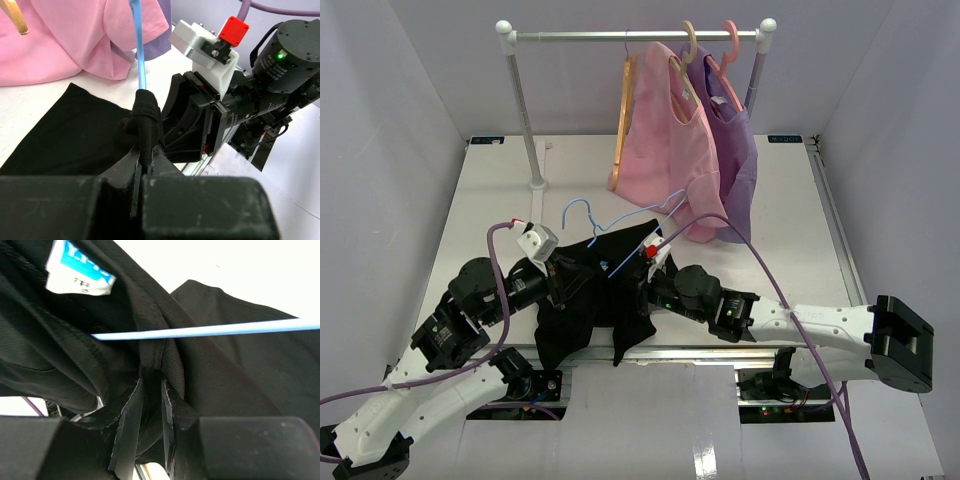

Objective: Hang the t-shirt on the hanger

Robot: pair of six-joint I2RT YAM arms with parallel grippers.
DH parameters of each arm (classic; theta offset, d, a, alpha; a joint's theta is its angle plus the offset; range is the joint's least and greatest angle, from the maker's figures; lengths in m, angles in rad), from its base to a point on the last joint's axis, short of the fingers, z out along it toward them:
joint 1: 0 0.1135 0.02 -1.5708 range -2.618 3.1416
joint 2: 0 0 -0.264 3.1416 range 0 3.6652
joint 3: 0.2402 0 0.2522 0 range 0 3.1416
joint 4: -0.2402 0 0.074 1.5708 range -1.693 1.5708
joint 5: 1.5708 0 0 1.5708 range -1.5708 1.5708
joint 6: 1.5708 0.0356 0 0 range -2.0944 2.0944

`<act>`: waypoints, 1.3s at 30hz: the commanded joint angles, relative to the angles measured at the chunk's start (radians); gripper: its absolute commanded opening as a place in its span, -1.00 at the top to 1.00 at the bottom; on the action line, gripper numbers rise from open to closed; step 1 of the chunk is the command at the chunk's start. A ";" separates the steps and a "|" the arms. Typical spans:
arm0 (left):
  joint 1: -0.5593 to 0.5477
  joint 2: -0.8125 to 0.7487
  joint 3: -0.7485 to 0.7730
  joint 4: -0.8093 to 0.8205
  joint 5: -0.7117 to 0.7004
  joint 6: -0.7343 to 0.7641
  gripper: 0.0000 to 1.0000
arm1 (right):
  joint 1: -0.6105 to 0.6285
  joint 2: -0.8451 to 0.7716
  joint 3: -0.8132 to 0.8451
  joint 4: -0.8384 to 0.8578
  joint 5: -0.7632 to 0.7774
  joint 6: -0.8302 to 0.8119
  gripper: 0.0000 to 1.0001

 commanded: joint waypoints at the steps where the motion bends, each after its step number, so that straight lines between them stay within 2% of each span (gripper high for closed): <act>1: -0.002 -0.015 0.029 0.032 0.018 -0.012 1.00 | 0.008 0.026 0.028 0.063 0.019 -0.010 0.37; 12: -0.002 -0.012 0.026 0.041 0.029 -0.003 1.00 | 0.011 0.072 0.018 0.101 -0.034 0.003 0.25; 16: -0.002 -0.016 0.010 0.051 0.028 0.010 1.00 | 0.016 0.091 0.016 0.126 -0.070 0.010 0.12; 19: -0.002 -0.015 0.003 0.054 0.027 0.014 1.00 | 0.017 0.103 0.010 0.136 -0.072 0.022 0.09; 20: -0.002 -0.015 0.003 0.055 0.027 0.015 1.00 | 0.017 0.106 0.009 0.136 -0.072 0.022 0.11; 21: -0.002 -0.013 0.003 0.055 0.028 0.016 1.00 | 0.016 0.111 0.008 0.134 -0.058 0.026 0.28; 23: -0.002 -0.013 0.004 0.056 0.029 0.018 1.00 | 0.017 0.113 0.011 0.102 -0.008 0.044 0.73; 24: -0.002 -0.013 0.005 0.055 0.028 0.018 1.00 | 0.017 0.105 0.007 0.087 0.036 0.051 0.83; 30: -0.002 -0.022 0.017 -0.010 0.014 0.061 1.00 | -0.002 -0.033 -0.046 -0.043 0.353 0.083 0.85; 32: -0.002 -0.037 0.013 -0.045 0.026 0.088 1.00 | -0.048 -0.119 -0.071 -0.089 0.394 0.106 0.84; 39: -0.002 -0.057 0.029 -0.130 0.130 0.152 1.00 | -0.204 -0.284 -0.053 -0.242 0.388 0.114 0.84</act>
